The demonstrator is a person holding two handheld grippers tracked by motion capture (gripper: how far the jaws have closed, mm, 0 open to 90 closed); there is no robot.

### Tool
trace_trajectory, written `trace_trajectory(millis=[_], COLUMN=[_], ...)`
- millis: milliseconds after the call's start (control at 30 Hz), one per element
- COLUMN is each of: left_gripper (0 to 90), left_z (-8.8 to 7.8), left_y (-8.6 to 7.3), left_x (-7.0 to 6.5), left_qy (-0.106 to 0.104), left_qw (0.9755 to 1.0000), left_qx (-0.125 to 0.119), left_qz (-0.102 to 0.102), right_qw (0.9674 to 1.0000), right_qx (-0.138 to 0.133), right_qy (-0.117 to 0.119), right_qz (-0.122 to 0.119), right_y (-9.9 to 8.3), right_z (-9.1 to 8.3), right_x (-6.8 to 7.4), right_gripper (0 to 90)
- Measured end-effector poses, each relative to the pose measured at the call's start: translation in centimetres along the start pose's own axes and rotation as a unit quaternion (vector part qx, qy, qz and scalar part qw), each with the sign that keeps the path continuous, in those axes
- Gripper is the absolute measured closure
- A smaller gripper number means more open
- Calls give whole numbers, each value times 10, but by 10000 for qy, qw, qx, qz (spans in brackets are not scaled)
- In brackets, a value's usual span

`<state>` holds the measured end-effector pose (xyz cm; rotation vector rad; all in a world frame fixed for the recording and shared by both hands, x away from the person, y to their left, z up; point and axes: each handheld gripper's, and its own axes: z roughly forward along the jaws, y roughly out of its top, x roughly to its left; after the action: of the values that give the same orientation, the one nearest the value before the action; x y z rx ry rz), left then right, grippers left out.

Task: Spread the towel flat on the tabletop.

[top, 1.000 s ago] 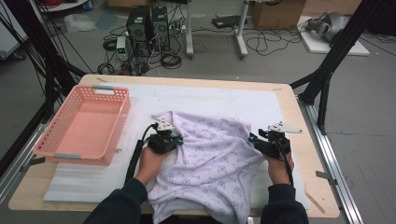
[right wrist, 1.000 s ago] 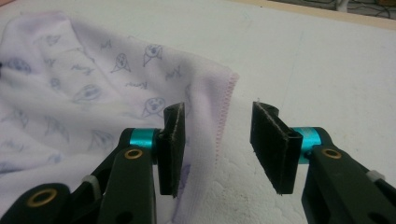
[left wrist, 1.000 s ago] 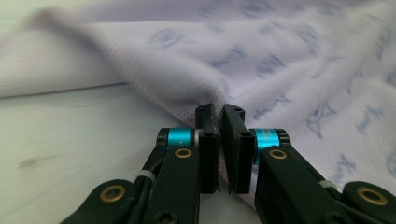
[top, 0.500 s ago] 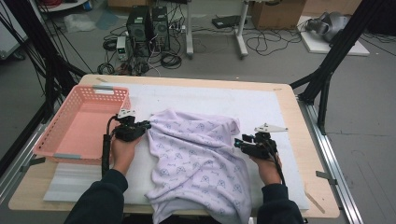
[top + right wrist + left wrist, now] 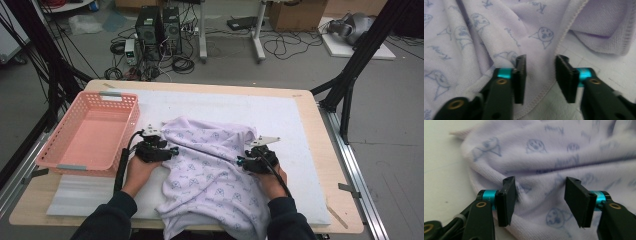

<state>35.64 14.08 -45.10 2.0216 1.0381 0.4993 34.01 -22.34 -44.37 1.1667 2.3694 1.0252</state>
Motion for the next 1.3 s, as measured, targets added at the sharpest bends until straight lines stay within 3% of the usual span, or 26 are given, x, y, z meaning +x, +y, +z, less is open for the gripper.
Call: trace_trajectory(millis=[33, 67, 100, 133, 200, 300, 400, 533, 600, 633, 700, 767, 867, 967, 1033, 1133, 1200, 1300], left_gripper=[599, 745, 835, 846, 849, 848, 846, 848, 844, 821, 637, 520, 435, 431, 431, 428, 414, 411], left_z=[-1, -2, -1, -1, -1, 0, 3, 6, 5, 4, 1, -5, -14, -24, -28, -30, -29, -28], left_y=[0, 0, 0, 1, 5, 13, 17, 16, 16, 17, 16, 14, 10, 8, 7, 3, 0, -5], left_x=[-1, 0, 1, 3, 6, 7, 4, 3, 4, 4, 7, 12, 16, 12, 9, 5, 0, -7], left_qy=[-37, -20, -36, -58, 49, -6, -9, 33, 15, 26, 41, -76, -375, -626, -696, -807, -838, -904], left_qw=[10000, 10000, 9999, 9997, 9994, 9984, 9987, 9987, 9980, 9972, 9952, 9925, 9894, 9888, 9886, 9894, 9913, 9926], left_qx=[-45, -26, -38, -27, -54, -232, -201, -162, -235, -284, -388, -526, -543, -650, -658, -546, -377, -212], left_qz=[-1, -49, -141, -217, -344, -518, -466, -490, -594, -684, -900, -1100, -1293, -1187, -1159, -1079, -945, -781], right_qw=[10000, 10000, 9999, 9998, 9991, 9970, 9943, 9908, 9905, 9901, 9878, 9888, 9890, 9890, 9884, 9849, 9854, 9888], right_qx=[-3, -3, -22, -47, -88, -219, -335, -407, -385, -390, -482, -577, -788, -929, -1095, -1387, -1402, -1262], right_qy=[39, 45, 61, -41, -348, -725, -1008, -1293, -1300, -1314, -1405, -1173, -1056, -945, -831, -672, -598, -456], right_qz=[7, -53, -81, -179, -228, -159, -65, 41, 234, 291, 475, 715, 680, 657, 641, 785, 756, 657], right_y=[0, 0, 1, 1, 2, 3, 8, 21, 26, 27, 26, 24, 18, 8, 1, -12, -17, -19], right_z=[-1, -1, -1, 0, 1, 0, -2, -3, -1, 0, -1, -8, -23, -39, -50, -65, -71, -74], right_x=[-1, -2, -3, -4, -7, -18, -31, -48, -54, -57, -59, -61, -60, -57, -54, -48, -44, -38], right_gripper=[827, 842, 853, 856, 858, 857, 857, 854, 842, 824, 738, 673, 648, 625, 623, 625, 624, 608])
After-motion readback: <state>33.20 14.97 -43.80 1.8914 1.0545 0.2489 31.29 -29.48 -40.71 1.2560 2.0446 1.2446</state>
